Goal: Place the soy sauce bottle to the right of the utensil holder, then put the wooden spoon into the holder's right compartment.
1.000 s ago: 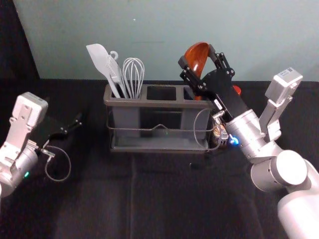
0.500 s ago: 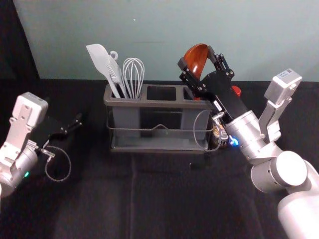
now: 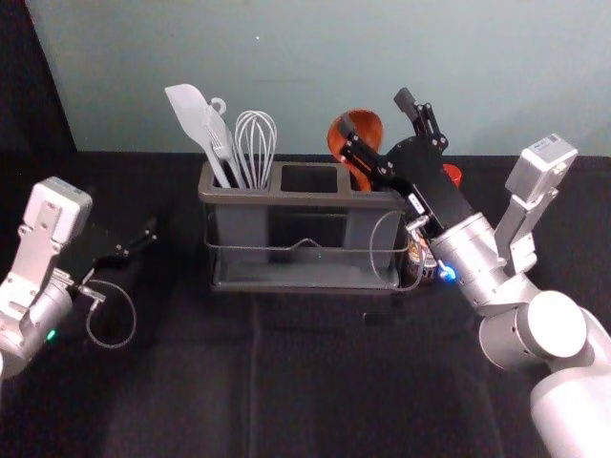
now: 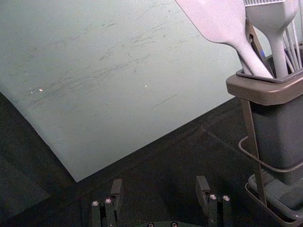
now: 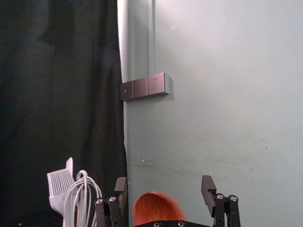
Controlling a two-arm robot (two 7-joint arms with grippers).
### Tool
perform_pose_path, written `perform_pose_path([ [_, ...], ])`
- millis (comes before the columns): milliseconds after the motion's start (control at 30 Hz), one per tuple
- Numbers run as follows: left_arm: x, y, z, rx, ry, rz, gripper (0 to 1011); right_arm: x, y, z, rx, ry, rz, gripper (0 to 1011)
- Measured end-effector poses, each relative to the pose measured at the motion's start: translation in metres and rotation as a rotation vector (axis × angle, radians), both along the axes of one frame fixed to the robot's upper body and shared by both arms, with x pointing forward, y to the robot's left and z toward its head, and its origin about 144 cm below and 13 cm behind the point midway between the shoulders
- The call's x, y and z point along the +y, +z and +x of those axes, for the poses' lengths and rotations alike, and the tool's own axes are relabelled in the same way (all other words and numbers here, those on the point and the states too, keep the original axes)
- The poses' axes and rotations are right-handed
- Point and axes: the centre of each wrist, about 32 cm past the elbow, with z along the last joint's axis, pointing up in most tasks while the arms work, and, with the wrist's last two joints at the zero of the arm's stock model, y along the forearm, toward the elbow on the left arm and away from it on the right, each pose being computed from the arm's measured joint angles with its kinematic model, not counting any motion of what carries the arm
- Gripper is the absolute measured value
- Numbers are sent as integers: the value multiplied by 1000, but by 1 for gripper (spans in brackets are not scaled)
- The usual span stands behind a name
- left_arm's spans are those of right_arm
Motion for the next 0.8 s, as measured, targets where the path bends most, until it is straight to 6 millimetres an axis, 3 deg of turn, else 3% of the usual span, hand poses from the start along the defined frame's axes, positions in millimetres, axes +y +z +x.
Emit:
perform_pose_path([
  [433, 0, 0, 0, 0, 0, 0, 1000, -6, 35, 3, -126, -17, -23, 1002],
  [800, 0, 0, 0, 0, 0, 0, 1000, -43, 71, 7, -221, -97, -44, 1003],
])
